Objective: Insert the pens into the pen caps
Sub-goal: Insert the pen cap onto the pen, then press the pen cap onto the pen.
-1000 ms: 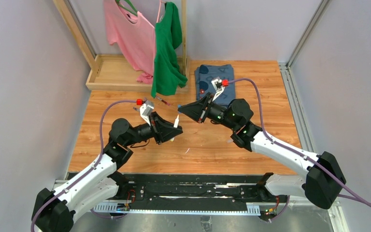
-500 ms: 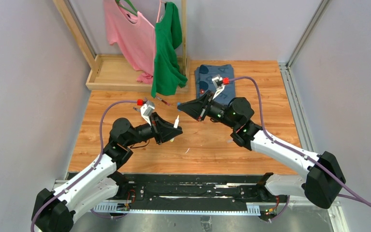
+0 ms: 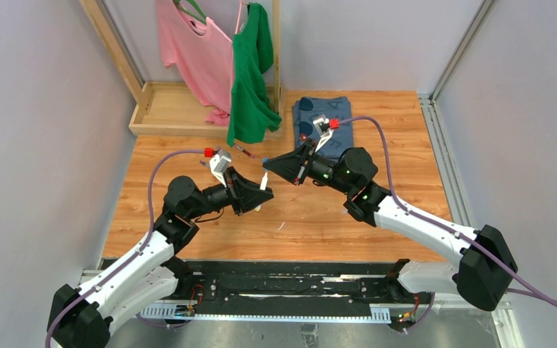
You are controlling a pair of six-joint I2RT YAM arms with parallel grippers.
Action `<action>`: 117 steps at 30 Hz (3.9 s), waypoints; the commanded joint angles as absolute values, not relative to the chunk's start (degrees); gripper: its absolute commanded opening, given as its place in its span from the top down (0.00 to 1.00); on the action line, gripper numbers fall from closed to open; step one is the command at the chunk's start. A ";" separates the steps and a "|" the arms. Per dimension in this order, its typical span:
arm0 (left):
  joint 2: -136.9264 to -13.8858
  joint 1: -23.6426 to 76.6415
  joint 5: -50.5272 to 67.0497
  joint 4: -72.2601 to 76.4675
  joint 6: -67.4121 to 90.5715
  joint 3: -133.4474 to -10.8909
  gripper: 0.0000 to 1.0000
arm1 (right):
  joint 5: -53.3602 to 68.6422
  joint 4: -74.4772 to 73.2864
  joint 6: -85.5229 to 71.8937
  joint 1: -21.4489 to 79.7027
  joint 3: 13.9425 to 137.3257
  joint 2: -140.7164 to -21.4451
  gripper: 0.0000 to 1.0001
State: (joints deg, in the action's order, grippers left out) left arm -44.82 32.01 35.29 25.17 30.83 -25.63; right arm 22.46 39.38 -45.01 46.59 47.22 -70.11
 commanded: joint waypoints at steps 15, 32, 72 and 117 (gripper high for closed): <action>-42.25 32.26 32.78 24.97 30.91 -27.74 1.00 | 21.78 40.53 -43.76 48.64 48.10 -71.01 0.99; -40.51 32.26 24.50 30.89 36.15 -26.11 1.00 | 15.72 42.23 -40.65 52.53 45.82 -70.82 1.00; -44.01 32.17 27.59 32.70 27.18 -23.43 1.00 | 24.69 20.26 -24.70 50.82 45.16 -59.17 0.37; -46.58 35.24 42.23 39.18 25.85 -22.46 1.00 | 47.54 28.30 -29.79 43.89 55.64 -71.46 0.64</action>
